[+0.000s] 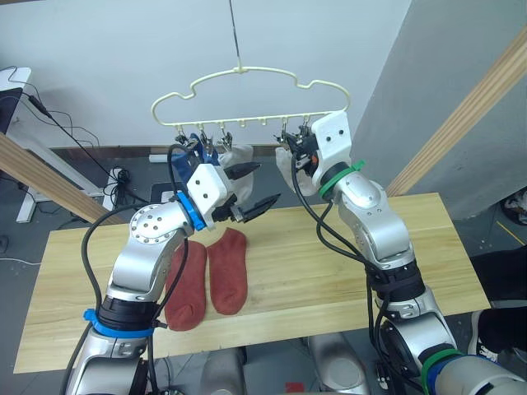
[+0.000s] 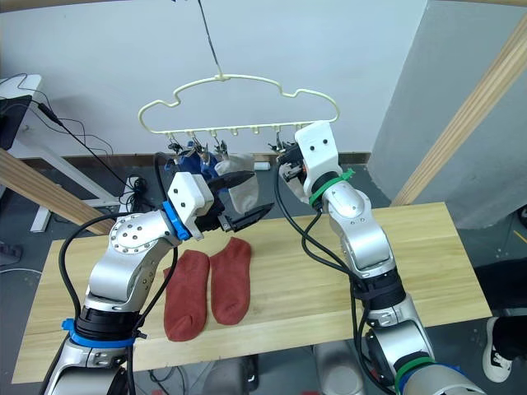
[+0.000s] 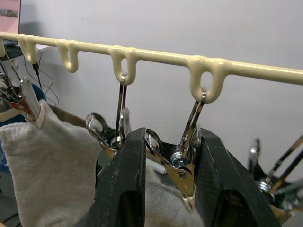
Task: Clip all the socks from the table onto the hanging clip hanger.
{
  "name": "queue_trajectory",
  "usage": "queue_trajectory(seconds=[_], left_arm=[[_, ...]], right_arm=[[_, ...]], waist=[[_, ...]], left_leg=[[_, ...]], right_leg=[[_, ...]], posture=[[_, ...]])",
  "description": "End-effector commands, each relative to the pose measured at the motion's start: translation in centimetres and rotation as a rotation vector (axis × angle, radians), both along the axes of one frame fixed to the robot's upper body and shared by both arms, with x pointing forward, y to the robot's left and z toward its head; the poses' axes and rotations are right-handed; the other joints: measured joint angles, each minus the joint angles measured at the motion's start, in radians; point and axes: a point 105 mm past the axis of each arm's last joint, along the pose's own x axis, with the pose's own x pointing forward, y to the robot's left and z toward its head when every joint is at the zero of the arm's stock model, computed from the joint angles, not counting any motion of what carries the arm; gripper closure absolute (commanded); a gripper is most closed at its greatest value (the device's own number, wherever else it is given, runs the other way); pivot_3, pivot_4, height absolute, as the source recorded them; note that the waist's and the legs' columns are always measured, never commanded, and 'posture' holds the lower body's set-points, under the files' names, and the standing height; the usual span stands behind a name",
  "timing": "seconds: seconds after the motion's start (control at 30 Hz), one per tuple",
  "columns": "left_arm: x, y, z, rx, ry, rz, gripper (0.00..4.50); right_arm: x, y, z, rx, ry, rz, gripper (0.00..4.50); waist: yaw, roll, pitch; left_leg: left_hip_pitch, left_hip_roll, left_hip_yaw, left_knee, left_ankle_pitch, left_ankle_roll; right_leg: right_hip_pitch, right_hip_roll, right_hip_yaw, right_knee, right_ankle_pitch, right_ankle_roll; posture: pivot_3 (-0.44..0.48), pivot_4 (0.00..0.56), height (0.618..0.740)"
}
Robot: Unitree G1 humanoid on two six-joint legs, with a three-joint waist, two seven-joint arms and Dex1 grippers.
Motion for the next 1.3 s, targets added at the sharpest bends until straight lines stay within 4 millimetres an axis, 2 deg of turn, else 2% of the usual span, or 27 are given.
queue_trajectory(seconds=[0.03,0.77,0.9,1.3], left_arm=[[-0.53,-0.41,0.28,-0.001,-0.026,-0.017,0.68],[-0.80,-0.63,-0.05,0.002,-0.020,-0.024,0.68],[-0.81,-0.66,-0.04,0.002,-0.020,-0.024,0.68],[-0.76,-0.64,-0.06,0.006,-0.022,-0.022,0.68]], right_arm=[[-0.59,0.33,1.99,0.028,-0.079,0.019,3.07],[-0.66,0.19,2.26,0.061,-0.088,0.006,3.07],[-0.63,0.19,2.20,0.058,-0.086,0.004,2.19],[-0.37,0.12,1.88,0.054,-0.068,-0.017,2.19]], waist=[[0.000,0.000,0.000],[0.000,0.000,0.000],[0.000,0.000,0.000],[0.000,0.000,0.000]], left_leg=[[0.000,0.000,0.000,0.000,0.000,0.000],[0.000,0.000,0.000,0.000,0.000,0.000],[0.000,0.000,0.000,0.000,0.000,0.000],[0.000,0.000,0.000,0.000,0.000,0.000]], right_leg=[[0.000,0.000,0.000,0.000,0.000,0.000],[0.000,0.000,0.000,0.001,0.000,0.000],[0.000,0.000,0.000,0.001,0.000,0.000],[0.000,0.000,0.000,0.001,0.000,0.000]], posture=[[-0.202,0.287,0.740],[-0.203,0.283,0.740],[-0.203,0.285,0.740],[-0.203,0.285,0.740]])
